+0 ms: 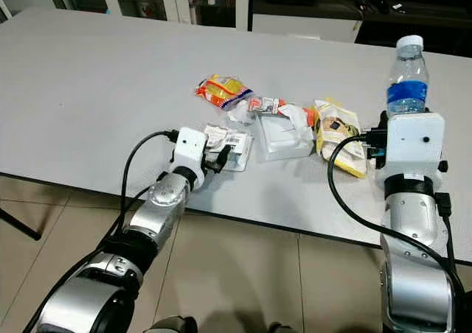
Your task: Picking trash to rubbish bin
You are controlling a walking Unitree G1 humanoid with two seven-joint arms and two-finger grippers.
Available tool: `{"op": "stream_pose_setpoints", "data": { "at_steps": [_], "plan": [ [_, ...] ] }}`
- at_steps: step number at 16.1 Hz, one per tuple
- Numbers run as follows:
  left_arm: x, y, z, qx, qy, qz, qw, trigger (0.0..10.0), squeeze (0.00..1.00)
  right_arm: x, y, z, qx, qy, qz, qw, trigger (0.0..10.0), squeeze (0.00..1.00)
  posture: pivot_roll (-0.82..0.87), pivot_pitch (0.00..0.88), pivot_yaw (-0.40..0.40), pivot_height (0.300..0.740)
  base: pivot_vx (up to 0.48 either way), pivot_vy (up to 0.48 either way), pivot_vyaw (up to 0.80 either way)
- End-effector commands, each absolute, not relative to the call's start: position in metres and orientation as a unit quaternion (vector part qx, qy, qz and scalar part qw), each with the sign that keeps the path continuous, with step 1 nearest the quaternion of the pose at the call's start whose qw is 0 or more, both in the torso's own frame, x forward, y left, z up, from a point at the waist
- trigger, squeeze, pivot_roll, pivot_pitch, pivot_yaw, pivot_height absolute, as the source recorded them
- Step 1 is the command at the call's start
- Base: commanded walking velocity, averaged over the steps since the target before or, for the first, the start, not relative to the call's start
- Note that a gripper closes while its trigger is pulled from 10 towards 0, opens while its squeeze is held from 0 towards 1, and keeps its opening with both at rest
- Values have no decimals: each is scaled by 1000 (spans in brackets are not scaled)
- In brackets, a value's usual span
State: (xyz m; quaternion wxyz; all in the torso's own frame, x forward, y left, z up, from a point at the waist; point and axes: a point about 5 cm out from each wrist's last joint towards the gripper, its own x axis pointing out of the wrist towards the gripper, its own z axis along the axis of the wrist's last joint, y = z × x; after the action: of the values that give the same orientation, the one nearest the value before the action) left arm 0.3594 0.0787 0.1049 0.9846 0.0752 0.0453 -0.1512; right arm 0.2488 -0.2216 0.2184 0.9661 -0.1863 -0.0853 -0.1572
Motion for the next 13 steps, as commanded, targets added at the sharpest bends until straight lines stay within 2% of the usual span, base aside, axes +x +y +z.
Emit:
{"op": "stream_pose_setpoints", "data": {
  "at_steps": [1,6,8,10,13],
  "plan": [
    [363,76,109,75,44,-147,985,10000,0,246,-223,222,-185,-89,-163,965,10000,0,10,89,3,740,0,0,0],
    [366,71,109,65,46,-141,987,10000,0,243,-222,227,-193,-94,-162,963,10000,0,-20,95,-7,740,0,0,0],
    [373,66,121,63,32,-131,989,10000,0,237,-224,232,-201,-100,-169,960,10000,0,-78,106,-4,740,0,0,0],
    [378,59,131,77,26,-133,988,10000,0,230,-225,233,-206,-99,-178,957,10000,0,-98,112,5,740,0,0,0],
    [376,58,121,120,48,-138,982,10000,0,226,-224,232,-206,-95,-183,956,10000,0,-115,121,11,740,0,0,0]
  ]
}}
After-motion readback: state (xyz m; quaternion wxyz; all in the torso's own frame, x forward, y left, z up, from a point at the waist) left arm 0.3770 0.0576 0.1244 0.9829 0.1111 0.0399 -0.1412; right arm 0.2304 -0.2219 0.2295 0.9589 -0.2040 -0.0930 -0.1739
